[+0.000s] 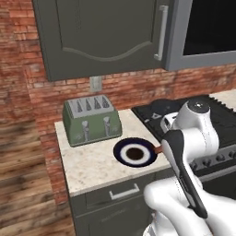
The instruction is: Place the cold items (mushroom and lime) from the fridge in one tupperware on the dining counter. Place the warm items (kebab skewer and hot dog) in the stove area in another tupperware.
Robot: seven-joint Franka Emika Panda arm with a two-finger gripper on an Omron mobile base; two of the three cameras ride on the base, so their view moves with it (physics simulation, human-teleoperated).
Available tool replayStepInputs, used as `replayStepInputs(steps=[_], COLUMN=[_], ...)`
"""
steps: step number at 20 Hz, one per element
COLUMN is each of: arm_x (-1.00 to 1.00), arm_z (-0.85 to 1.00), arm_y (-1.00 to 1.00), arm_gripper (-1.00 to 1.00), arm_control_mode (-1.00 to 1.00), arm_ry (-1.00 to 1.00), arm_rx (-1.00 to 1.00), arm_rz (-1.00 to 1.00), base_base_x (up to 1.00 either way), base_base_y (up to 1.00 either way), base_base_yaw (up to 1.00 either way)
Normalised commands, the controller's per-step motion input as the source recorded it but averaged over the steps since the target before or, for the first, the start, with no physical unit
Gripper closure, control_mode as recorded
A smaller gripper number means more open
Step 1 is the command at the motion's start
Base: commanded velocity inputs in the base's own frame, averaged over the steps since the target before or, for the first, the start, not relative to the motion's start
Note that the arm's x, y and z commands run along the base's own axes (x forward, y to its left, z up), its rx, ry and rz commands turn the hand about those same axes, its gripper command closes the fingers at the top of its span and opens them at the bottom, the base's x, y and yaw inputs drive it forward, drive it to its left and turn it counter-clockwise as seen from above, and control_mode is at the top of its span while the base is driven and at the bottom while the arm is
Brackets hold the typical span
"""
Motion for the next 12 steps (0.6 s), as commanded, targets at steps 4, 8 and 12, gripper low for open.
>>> replayStepInputs(steps=[4, 8, 12], arm_x=[0.00, 0.00, 0.00], arm_z=[0.00, 0.00, 0.00], arm_y=[0.00, 0.00, 0.00], arm_gripper=[1.00, 1.00, 1.00], arm_control_mode=[1.00, 1.00, 1.00], arm_ry=[0.00, 0.00, 0.00], arm_rx=[0.00, 0.00, 0.00], arm_rz=[0.00, 0.00, 0.00], base_base_x=[-0.86, -0.93, -0.68], base_base_y=[-0.65, -0.79, -1.00], base_base_yaw=[0.38, 0.46, 0.31])
